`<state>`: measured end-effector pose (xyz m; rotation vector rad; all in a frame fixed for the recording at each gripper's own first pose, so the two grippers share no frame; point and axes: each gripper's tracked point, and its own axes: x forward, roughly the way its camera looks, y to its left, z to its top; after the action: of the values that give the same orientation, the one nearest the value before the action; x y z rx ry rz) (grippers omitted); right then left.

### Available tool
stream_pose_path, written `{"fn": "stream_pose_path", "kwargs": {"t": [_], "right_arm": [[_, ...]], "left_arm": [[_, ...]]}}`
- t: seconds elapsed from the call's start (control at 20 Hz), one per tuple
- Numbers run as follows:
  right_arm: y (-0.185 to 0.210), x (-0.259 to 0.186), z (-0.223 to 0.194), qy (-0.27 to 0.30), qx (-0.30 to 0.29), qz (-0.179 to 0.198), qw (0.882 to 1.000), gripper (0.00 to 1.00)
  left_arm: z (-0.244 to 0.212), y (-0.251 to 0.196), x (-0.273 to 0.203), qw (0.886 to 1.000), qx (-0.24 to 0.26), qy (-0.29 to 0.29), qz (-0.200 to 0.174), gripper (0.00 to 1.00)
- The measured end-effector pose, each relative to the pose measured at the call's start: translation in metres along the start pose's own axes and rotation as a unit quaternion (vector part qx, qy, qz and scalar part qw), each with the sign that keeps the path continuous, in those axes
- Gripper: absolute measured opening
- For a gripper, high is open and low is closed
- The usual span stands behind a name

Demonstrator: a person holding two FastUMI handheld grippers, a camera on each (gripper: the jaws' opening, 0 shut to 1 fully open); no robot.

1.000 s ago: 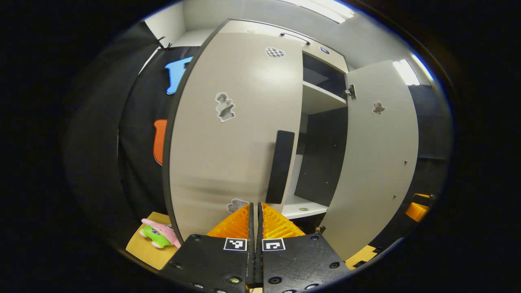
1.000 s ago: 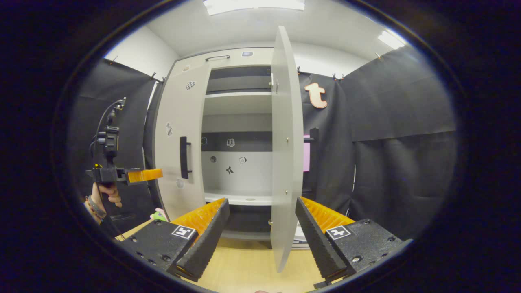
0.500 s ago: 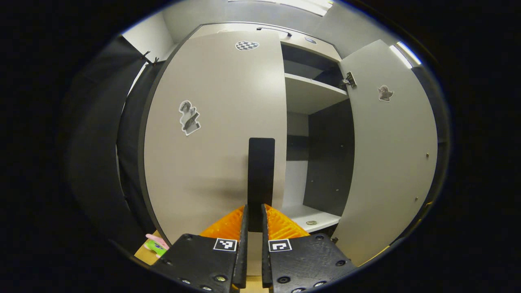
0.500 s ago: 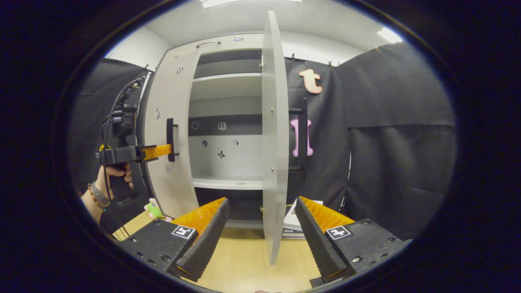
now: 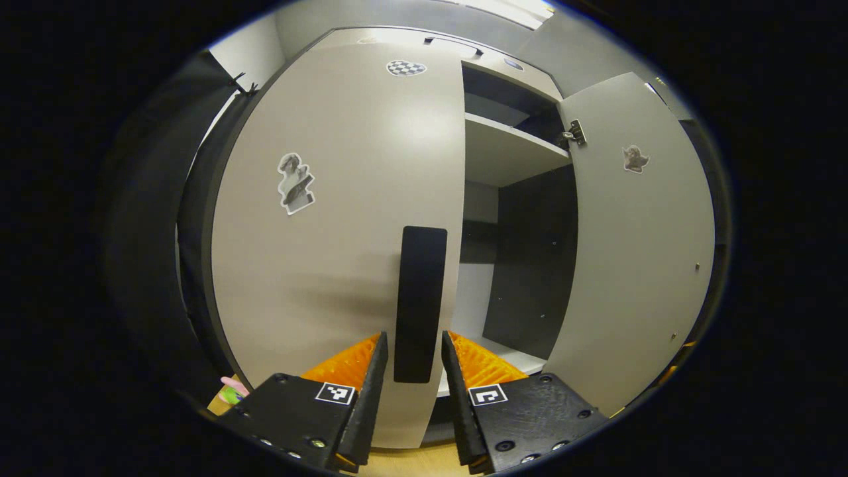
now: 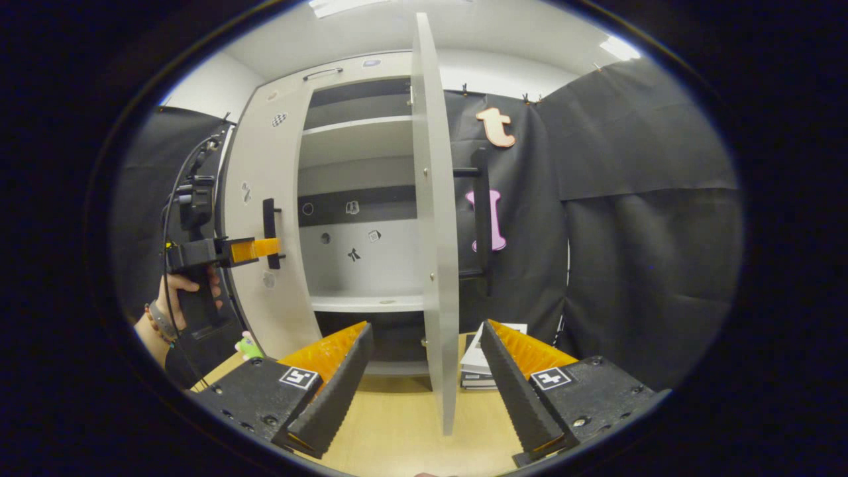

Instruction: Open the right door of the double-door shoe cabinet with the right hand, and open the left door with the left hand.

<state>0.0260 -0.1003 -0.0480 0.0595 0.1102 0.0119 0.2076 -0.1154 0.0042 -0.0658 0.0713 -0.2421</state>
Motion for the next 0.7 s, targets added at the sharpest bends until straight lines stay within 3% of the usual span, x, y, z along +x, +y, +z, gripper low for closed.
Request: {"fn": "stream_pose_path", "kwargs": {"t": [0.25, 0.3, 0.35, 0.4, 0.45, 0.5, 0.6, 0.7], "right_arm": [[-0.009, 0.0, -0.004, 0.005, 0.008, -0.006, 1.0, 1.0], [-0.011, 0.001, -0.003, 0.005, 0.009, -0.009, 1.0, 1.0], [-0.012, 0.001, -0.003, 0.003, 0.01, -0.011, 1.0, 1.0], [-0.013, 0.002, -0.003, 0.003, 0.01, -0.012, 1.0, 1.0], [-0.014, 0.003, -0.002, 0.003, 0.012, -0.013, 1.0, 1.0], [-0.013, 0.004, -0.001, 0.003, 0.012, -0.011, 1.0, 1.0], [-0.012, 0.005, -0.001, 0.002, 0.013, -0.008, 1.0, 1.0], [-0.008, 0.007, -0.001, 0.001, 0.009, -0.005, 1.0, 0.98]], "left_arm": [[-0.011, 0.005, 0.023, 1.0, 0.013, 0.014, 0.025, 0.47], [-0.013, 0.006, 0.025, 0.999, 0.009, 0.015, 0.027, 0.53], [-0.012, 0.005, 0.026, 1.0, 0.008, 0.015, 0.023, 0.34], [-0.014, 0.005, 0.028, 0.999, 0.011, 0.019, 0.023, 0.31], [-0.014, 0.005, 0.028, 0.999, 0.018, 0.019, 0.024, 0.39], [-0.014, 0.005, 0.025, 0.999, 0.02, 0.02, 0.024, 0.2], [-0.015, 0.005, 0.025, 0.999, 0.019, 0.02, 0.022, 0.02], [-0.015, 0.004, 0.021, 1.0, 0.008, 0.018, 0.018, 0.0]]}}
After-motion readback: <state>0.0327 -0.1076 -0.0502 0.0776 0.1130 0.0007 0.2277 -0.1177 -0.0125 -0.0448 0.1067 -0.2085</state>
